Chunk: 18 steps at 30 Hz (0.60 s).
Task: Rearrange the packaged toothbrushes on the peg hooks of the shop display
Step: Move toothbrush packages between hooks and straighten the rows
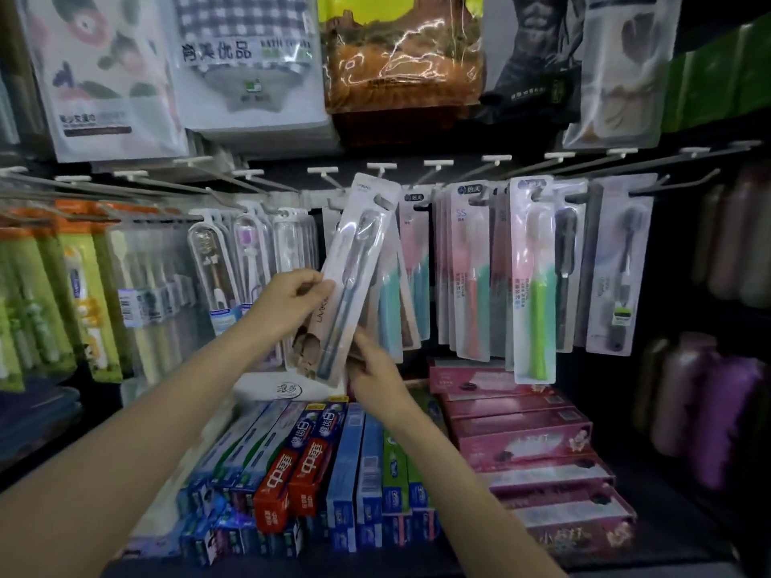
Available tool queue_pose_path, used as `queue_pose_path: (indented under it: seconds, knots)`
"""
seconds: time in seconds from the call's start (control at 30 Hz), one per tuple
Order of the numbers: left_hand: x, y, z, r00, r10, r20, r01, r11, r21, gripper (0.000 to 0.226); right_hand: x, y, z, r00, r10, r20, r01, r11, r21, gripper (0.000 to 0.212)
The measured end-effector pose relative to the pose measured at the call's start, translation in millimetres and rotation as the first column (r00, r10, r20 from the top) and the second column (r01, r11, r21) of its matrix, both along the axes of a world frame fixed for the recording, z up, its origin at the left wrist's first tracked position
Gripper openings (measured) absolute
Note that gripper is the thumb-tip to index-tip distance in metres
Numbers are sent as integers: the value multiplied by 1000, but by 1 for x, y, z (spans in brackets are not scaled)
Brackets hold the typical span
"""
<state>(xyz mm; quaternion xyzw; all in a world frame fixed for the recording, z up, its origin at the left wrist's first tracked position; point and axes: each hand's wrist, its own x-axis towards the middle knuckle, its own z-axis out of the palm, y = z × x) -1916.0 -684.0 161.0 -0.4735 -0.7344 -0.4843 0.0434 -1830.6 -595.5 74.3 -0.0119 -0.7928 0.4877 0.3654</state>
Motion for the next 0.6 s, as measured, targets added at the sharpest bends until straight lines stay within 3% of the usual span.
queue_pose_path:
  seconds: [0.1, 0.17, 0.23, 0.3, 0.4, 0.5, 0.6]
  knots:
    - [0, 0, 3, 997, 32, -74, -33, 999, -7, 22, 7, 14, -4, 984, -172, -43, 169, 984, -59, 56]
    - [-1, -1, 4, 991, 58, -120, -59, 998, -10, 24, 13, 30, -5, 911, -407, -64, 388, 901, -195, 44]
    - [-1, -2, 4, 989, 65, -136, -66, 998, -9, 22, 18, 43, -2, 858, -510, -61, 478, 836, -268, 30]
    - [-2, -3, 5, 989, 51, -138, -53, 999, -8, 24, 19, 53, 2, 863, -504, -22, 486, 844, -228, 27]
    - [-5, -5, 6, 993, 42, -114, -43, 999, -10, 27, 9, 63, 5, 891, -451, 59, 454, 877, -158, 51]
    - [-5, -8, 8, 995, 26, -100, -26, 1000, 0, 26, -4, 63, 9, 929, -361, 82, 370, 902, -221, 69]
    - [-5, -9, 9, 992, 43, -118, -43, 999, -2, 27, -13, 60, 17, 930, -352, 108, 368, 903, -221, 70]
